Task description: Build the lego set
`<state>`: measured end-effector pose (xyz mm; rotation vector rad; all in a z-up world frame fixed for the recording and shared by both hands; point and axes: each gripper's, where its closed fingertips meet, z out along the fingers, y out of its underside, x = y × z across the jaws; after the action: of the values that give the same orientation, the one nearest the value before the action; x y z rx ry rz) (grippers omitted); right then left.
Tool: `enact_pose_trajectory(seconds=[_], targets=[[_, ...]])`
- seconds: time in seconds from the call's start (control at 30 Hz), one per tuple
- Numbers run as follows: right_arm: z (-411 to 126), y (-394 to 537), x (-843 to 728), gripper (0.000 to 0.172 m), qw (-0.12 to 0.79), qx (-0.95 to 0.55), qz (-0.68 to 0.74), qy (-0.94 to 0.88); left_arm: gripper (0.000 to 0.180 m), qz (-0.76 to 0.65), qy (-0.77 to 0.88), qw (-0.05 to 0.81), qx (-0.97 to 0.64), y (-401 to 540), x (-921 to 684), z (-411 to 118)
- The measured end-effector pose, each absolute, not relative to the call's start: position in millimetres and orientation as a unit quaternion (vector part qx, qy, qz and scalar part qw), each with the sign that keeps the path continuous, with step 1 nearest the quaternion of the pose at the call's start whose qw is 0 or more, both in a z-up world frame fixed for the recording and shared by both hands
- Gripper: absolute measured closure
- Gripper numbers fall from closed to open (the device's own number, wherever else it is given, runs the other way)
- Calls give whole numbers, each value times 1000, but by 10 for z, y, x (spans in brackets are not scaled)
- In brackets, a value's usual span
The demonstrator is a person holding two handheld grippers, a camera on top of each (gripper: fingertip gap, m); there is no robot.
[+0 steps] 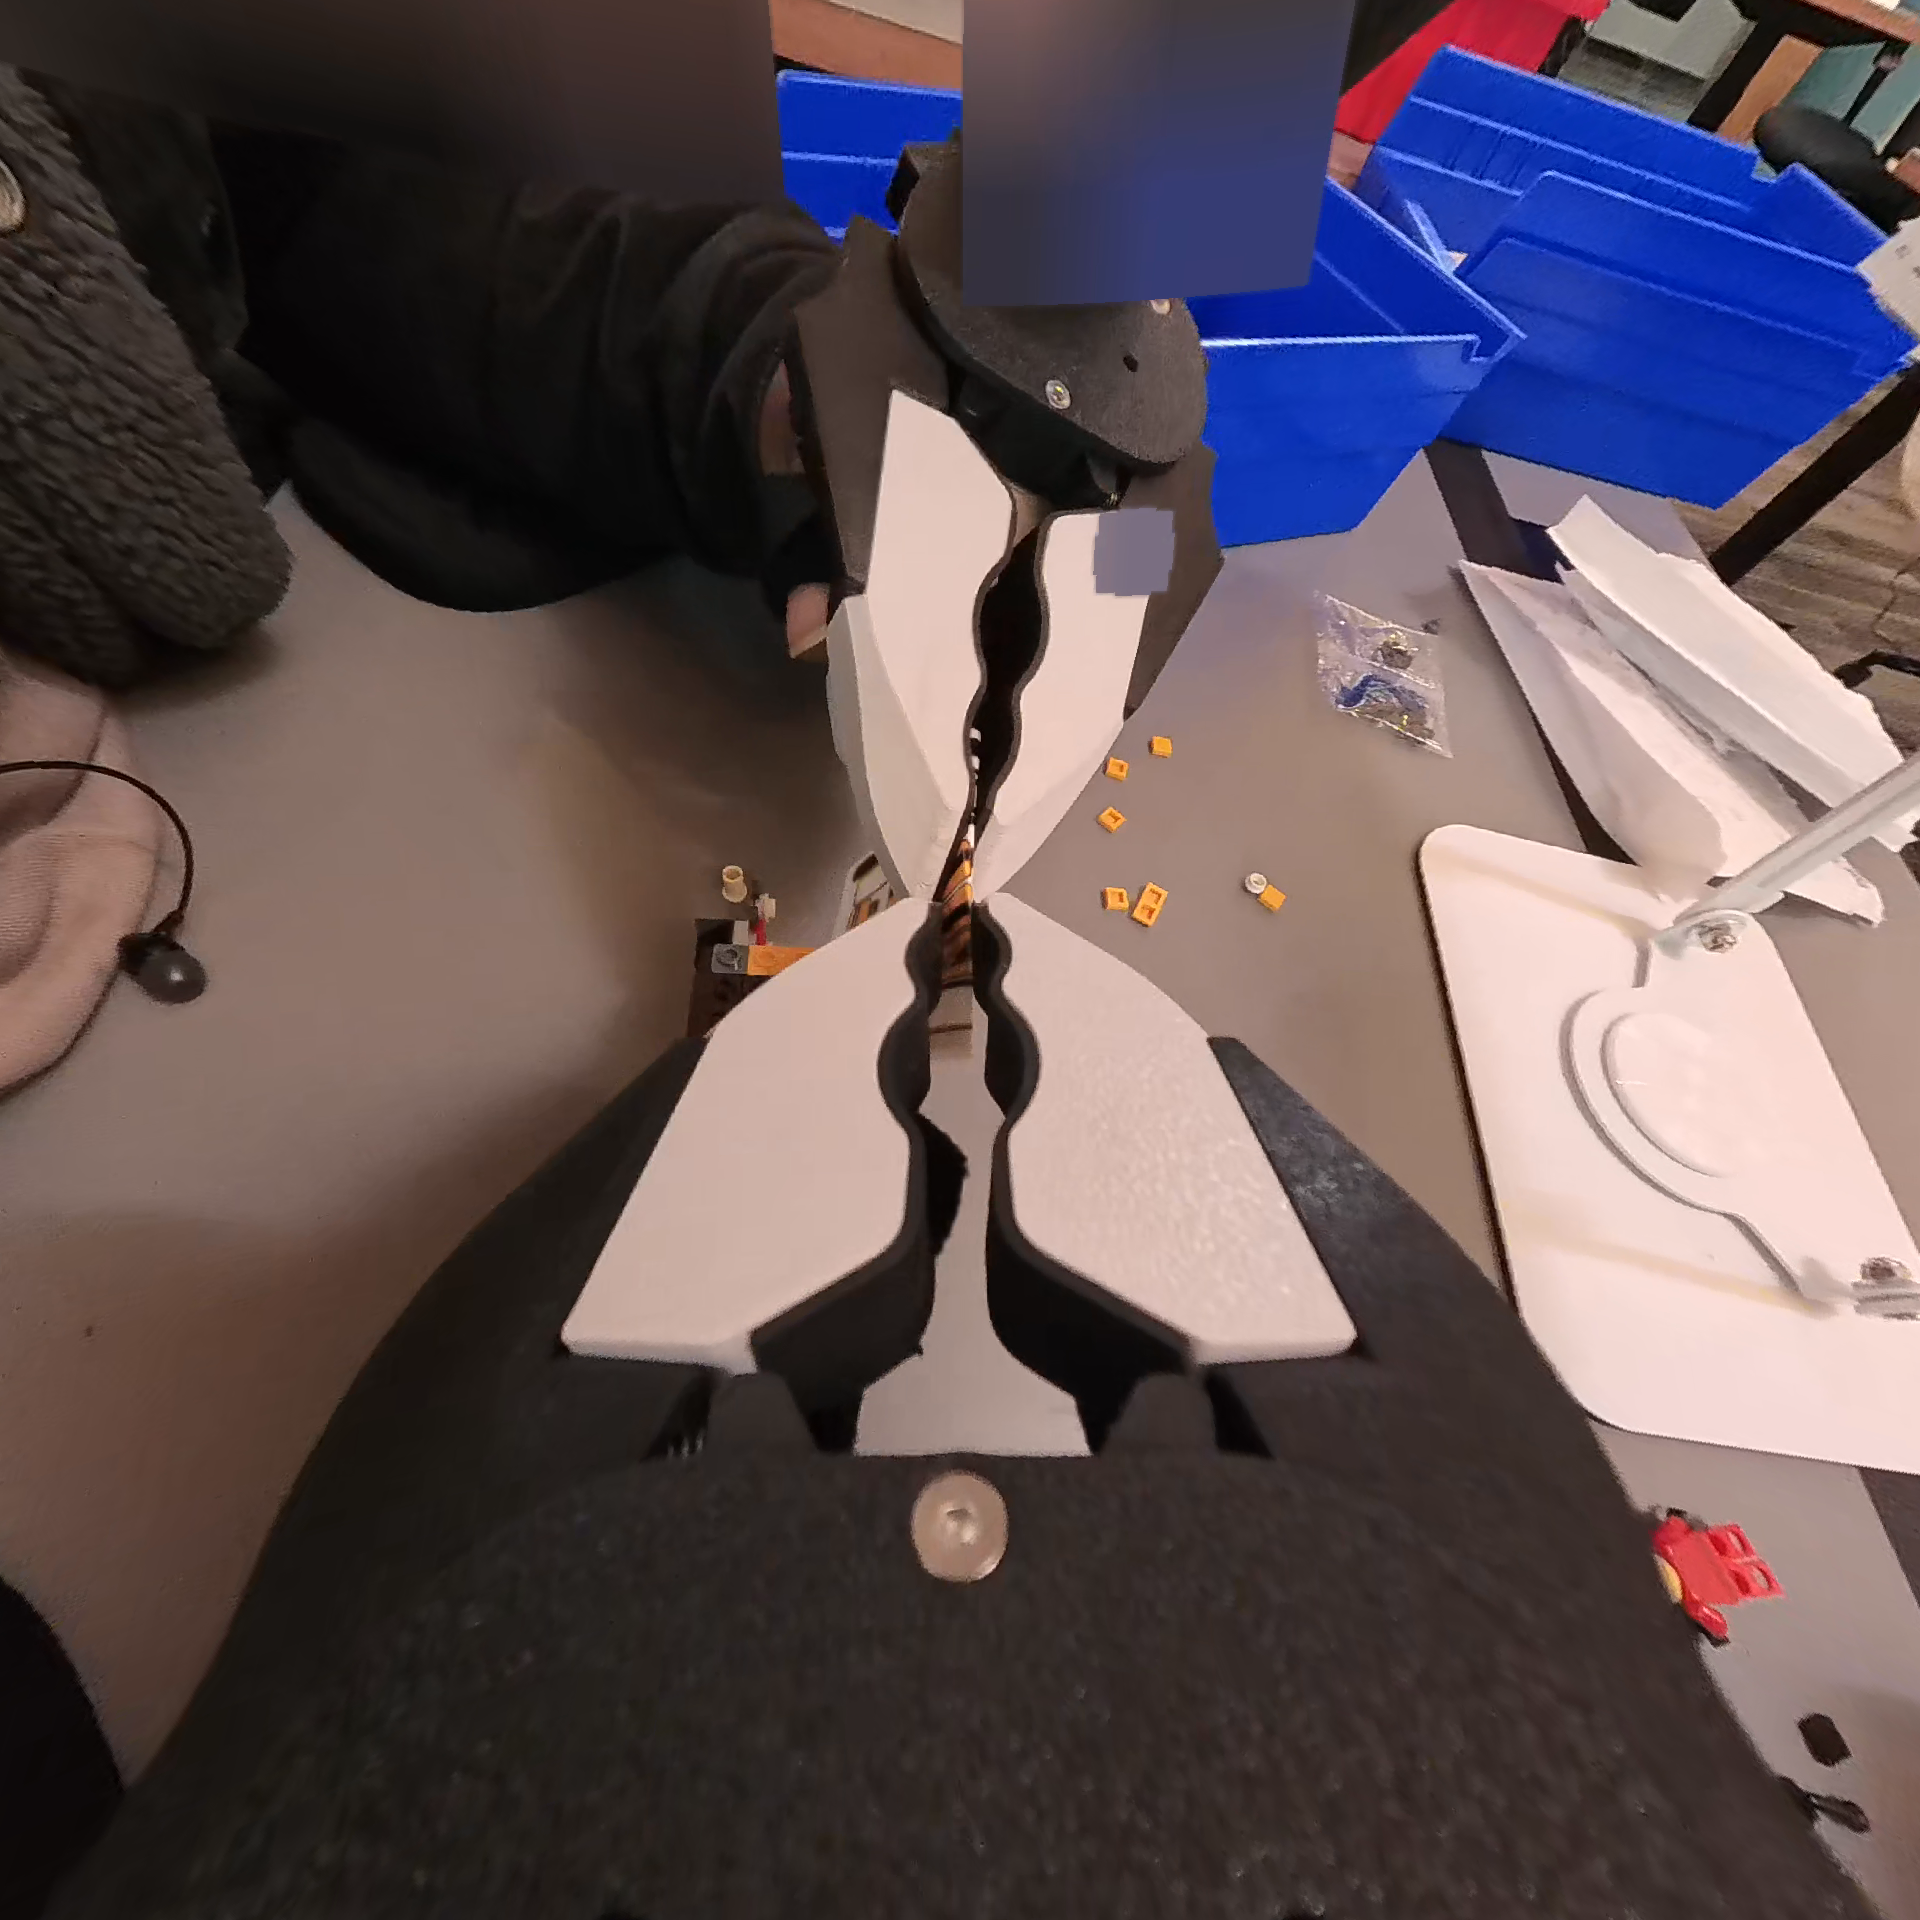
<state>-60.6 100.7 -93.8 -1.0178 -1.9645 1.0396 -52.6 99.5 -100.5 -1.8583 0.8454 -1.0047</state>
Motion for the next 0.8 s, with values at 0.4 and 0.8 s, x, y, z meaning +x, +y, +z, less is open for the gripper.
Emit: enact_pose_trajectory(seconds=[0.4, 0.8], targets=[[-950, 1007, -617, 168, 368, -375, 370, -766, 180, -507, 257, 344, -747, 967, -528, -1006], [-946, 1021, -617, 160, 359, -387, 381, -759, 180, -534, 239, 326, -742, 960, -522, -1015]])
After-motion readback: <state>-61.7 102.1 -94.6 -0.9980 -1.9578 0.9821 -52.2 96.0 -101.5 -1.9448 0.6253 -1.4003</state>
